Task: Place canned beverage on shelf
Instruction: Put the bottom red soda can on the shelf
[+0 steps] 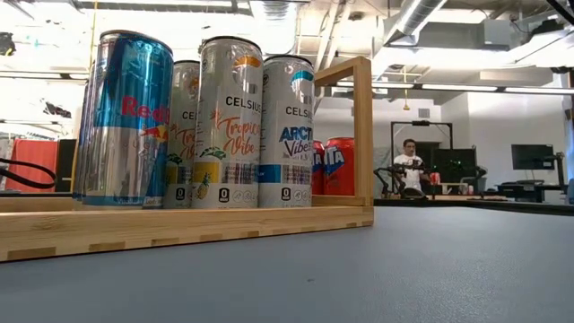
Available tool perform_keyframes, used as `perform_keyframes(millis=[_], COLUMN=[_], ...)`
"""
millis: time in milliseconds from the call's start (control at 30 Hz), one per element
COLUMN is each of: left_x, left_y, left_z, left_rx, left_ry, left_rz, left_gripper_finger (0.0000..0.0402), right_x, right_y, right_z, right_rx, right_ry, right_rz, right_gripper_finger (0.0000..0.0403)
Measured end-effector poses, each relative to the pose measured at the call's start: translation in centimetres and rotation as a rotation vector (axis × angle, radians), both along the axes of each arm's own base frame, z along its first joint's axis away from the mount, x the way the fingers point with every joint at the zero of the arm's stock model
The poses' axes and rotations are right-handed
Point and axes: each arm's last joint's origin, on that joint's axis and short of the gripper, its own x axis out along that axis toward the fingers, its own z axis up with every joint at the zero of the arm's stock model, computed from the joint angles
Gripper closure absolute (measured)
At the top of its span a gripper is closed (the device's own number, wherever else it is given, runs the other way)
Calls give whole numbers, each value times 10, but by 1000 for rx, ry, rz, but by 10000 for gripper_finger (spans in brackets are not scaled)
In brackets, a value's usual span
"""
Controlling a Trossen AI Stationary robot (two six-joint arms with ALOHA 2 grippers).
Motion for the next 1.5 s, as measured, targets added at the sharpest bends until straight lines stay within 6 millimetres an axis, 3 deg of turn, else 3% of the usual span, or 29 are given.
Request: perform_keyframes(millis=[100, 200, 333, 600, 1500], left_x=[-1, -1, -1, -2, -2], left_y=[1, 1, 1, 1, 2], left_z=[-1, -2, -2, -3, -4], left_rx=[10, 16, 17, 7, 13], left_ry=[13, 18, 20, 30, 42], left_rz=[2, 2, 2, 2, 8], left_gripper_finger=[49, 49, 49, 49, 49], right_x=[2, 3, 9, 13, 16], right_y=[7, 8, -2, -9, -18], right_z=[-16, -17, -23, -53, -58], right_rx=[-21, -18, -20, -99, -193], right_ry=[38, 33, 39, 170, 199], right_rz=[13, 13, -14, 44, 110], right_gripper_finger=[183, 183, 183, 183, 183])
